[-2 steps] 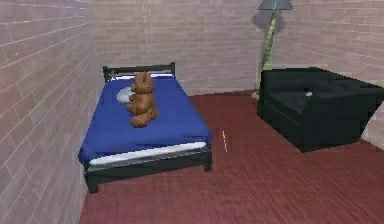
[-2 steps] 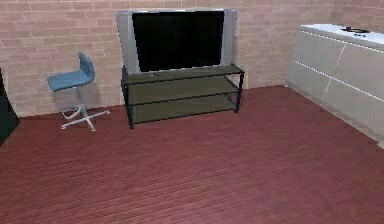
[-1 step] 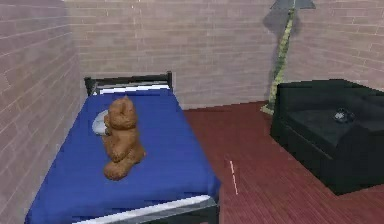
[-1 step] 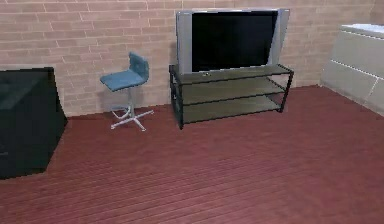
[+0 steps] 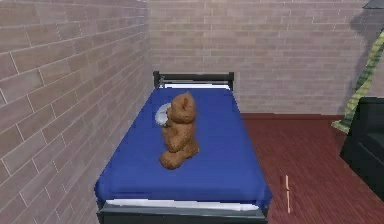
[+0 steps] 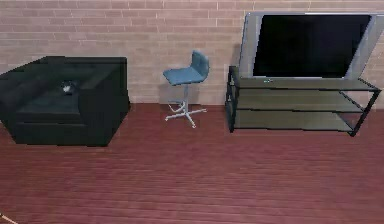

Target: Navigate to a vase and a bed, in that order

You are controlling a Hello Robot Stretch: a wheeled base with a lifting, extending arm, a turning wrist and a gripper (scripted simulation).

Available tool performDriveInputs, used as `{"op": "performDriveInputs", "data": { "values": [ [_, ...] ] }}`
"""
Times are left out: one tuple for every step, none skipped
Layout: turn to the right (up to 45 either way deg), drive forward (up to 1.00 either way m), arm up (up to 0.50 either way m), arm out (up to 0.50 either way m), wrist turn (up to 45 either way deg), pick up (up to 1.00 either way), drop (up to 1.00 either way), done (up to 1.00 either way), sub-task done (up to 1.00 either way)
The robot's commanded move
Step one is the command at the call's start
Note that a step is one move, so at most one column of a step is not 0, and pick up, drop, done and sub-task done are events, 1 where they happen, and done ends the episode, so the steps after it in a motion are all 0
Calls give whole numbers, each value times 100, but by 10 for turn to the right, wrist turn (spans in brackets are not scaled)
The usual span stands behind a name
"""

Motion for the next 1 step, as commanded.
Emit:
{"op": "performDriveInputs", "data": {
  "values": [
    [0,0,0,0,0,0,0,100,0]
  ]
}}
